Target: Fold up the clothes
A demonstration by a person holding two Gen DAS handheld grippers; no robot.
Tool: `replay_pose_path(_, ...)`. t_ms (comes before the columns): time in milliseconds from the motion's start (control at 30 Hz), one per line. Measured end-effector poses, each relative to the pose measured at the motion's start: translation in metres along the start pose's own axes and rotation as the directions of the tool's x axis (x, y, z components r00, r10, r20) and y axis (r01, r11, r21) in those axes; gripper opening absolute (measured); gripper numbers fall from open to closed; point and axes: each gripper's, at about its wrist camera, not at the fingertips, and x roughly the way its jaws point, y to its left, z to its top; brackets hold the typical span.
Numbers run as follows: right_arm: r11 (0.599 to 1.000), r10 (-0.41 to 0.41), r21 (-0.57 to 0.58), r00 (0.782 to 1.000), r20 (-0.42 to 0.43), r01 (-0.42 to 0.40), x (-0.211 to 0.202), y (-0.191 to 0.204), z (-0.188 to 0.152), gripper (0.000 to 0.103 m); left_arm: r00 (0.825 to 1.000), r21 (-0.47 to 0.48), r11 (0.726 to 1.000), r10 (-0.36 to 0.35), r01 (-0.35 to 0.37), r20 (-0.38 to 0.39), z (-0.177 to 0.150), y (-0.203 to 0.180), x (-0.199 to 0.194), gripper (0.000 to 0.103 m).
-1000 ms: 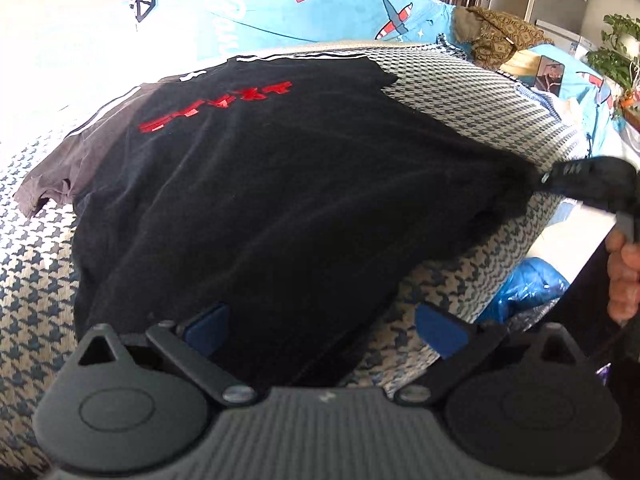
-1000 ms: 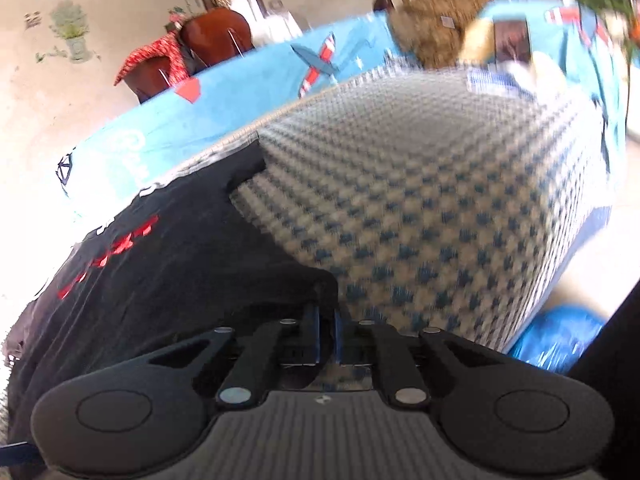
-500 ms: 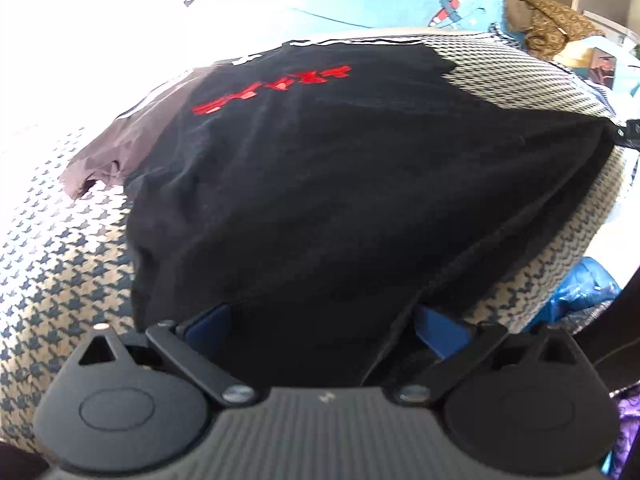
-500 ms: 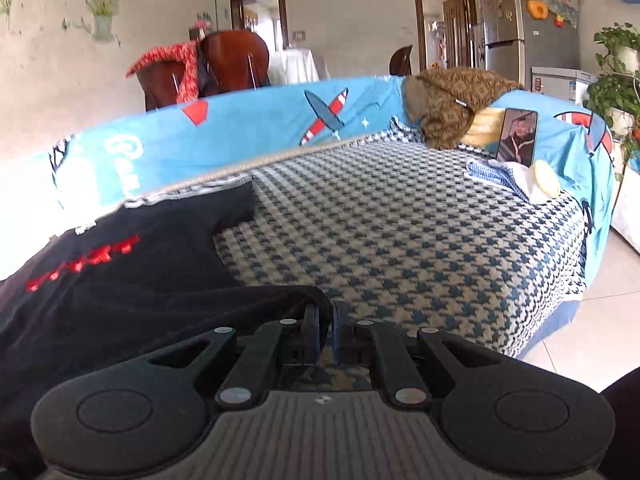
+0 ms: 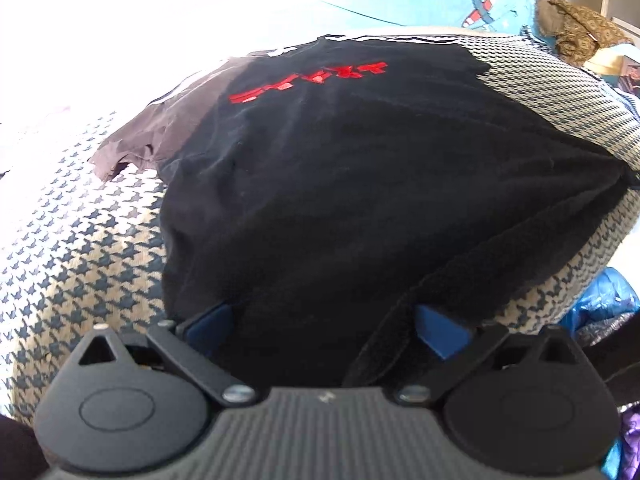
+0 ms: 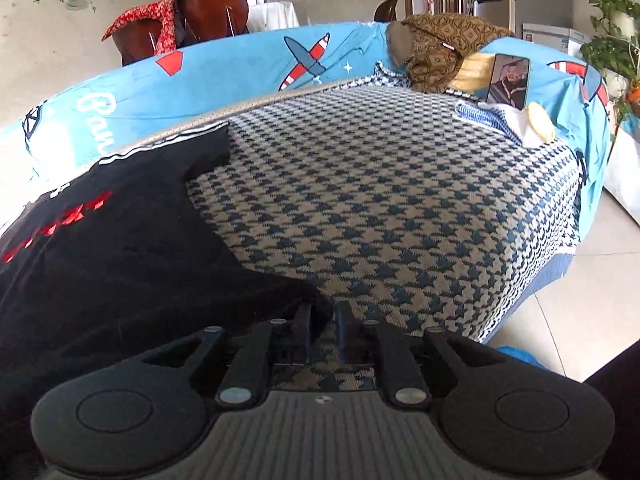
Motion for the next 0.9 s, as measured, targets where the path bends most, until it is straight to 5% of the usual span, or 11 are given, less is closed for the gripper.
replay_pose_path(367,0.997,0.007,0.081,0.994,-0.105,0.002,0.002,-0.01,-0.008,0.025,0.999,-0.078,0.996,0.045,-0.045,-0.003,0.0,0.015,-0.001,0.103)
replay_pose_path(633,0.993,0.114,0.035,0.992,-0.052,-0.113,-0.03,0.002,-0.022,0.025,0.999,-0.092,0.994,0.054,-0.054,-0.001,0.001,0.017,0.002,0.103)
replay_pose_path(767,0.97,0.241,-0.038,0.97,-0.012,-0.241,-0.046,0.016,-0.029,0.025,0.999,-0.099,0.994,0.051,-0.051,0.0,0.002,0.019,0.002,0.103)
replay_pose_path(900,0.899,0.412,-0.155,0.911,-0.026,-0.41,-0.058,0.038,-0.036,0.025,0.999,-0.104,0.993,0.05,-0.049,0.001,0.002,0.02,0.002,0.103)
